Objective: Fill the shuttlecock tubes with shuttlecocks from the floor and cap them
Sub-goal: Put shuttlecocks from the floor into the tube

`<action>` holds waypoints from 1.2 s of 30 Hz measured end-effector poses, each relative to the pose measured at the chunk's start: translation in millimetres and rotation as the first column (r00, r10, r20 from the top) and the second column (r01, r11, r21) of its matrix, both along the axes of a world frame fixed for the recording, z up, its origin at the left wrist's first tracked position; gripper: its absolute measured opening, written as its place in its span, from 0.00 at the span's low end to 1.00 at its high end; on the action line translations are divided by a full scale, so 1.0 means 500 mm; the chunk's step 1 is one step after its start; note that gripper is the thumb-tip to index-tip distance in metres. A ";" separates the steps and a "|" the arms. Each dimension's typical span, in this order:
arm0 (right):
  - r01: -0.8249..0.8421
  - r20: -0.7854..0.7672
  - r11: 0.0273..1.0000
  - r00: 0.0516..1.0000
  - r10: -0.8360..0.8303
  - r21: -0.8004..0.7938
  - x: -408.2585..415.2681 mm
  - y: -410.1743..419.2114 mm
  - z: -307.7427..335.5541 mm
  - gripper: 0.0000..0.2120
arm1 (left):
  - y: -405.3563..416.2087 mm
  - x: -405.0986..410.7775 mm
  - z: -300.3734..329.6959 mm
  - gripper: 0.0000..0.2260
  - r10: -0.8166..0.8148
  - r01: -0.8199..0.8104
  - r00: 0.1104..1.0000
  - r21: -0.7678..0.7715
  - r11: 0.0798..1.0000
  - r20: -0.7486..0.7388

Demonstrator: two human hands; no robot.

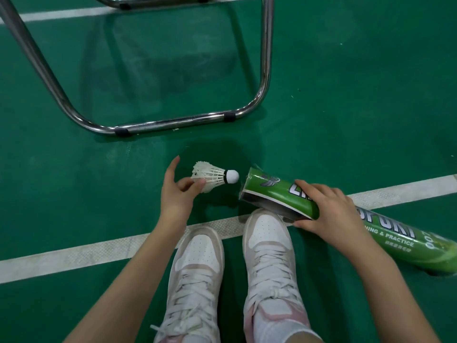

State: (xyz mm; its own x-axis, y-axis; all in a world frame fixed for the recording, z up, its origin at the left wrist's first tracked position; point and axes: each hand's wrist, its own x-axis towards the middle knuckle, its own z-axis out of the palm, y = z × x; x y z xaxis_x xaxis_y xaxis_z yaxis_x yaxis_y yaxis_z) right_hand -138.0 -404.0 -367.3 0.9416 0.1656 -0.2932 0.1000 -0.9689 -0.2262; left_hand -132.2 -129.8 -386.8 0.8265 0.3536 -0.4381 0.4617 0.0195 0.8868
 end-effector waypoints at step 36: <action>-0.133 0.050 0.991 0.990 0.131 0.034 -0.001 0.084 0.027 0.40 | -0.050 -0.049 0.058 0.40 -0.385 0.394 0.917 -0.081 0.916 0.106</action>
